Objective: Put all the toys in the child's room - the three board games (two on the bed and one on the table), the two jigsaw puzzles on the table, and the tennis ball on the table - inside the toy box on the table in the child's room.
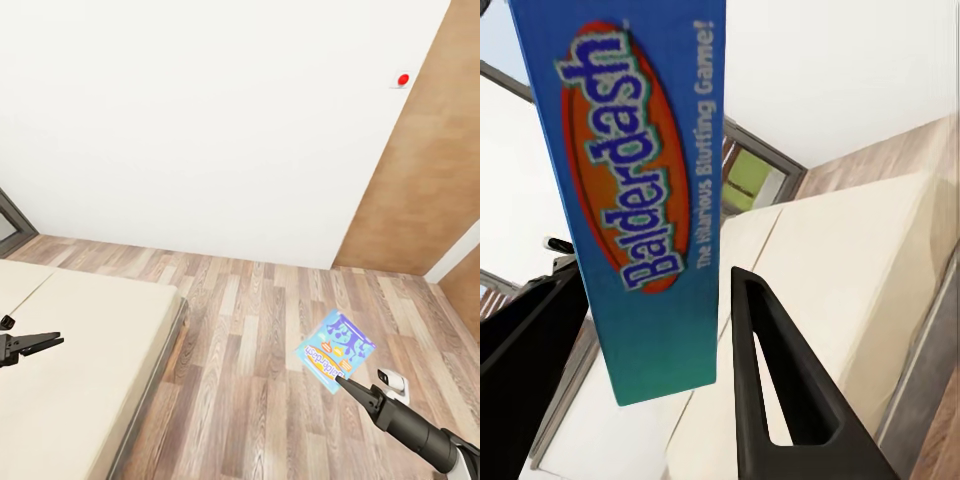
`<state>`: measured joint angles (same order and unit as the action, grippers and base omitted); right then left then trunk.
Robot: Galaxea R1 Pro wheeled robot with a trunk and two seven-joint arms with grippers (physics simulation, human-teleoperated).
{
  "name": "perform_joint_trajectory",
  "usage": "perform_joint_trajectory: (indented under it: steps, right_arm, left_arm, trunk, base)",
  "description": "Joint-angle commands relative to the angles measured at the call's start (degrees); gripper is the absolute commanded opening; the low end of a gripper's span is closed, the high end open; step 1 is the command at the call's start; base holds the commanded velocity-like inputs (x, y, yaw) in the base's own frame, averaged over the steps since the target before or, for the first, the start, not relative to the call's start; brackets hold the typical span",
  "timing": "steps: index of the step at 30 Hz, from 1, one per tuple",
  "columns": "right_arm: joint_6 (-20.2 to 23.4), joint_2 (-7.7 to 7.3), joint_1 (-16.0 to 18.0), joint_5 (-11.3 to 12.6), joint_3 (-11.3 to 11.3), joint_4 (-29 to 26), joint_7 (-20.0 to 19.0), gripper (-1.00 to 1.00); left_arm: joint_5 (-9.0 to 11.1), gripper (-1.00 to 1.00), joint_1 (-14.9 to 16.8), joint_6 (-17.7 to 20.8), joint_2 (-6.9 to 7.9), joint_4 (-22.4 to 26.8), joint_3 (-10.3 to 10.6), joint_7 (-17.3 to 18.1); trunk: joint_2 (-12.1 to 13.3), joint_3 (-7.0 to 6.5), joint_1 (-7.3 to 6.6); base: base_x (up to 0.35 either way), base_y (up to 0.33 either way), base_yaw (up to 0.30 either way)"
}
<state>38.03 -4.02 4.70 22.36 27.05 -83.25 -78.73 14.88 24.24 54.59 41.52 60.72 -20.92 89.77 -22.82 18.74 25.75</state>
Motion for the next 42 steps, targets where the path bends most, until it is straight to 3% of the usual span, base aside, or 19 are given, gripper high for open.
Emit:
perform_joint_trajectory:
  steps: [1, 42]
  right_arm:
    - [0.6, -0.01, 0.0, 0.1, 0.0, 0.0, -0.1, -1.0]
    - [0.6, 0.0, 0.0, 0.1, 0.0, 0.0, -0.1, -1.0]
  left_arm:
    - [0.0, 1.0, 0.0, 0.6, 0.01, 0.0, 0.0, 0.2]
    - [0.0, 1.0, 0.0, 0.6, -0.06, 0.0, 0.0, 0.2]
  trunk:
    - [-0.1, 0.0, 0.03]
    - [-0.1, -3.73, 0.03]
  base:
    - [0.0, 0.0, -0.157]
    - [0.0, 0.0, -0.157]
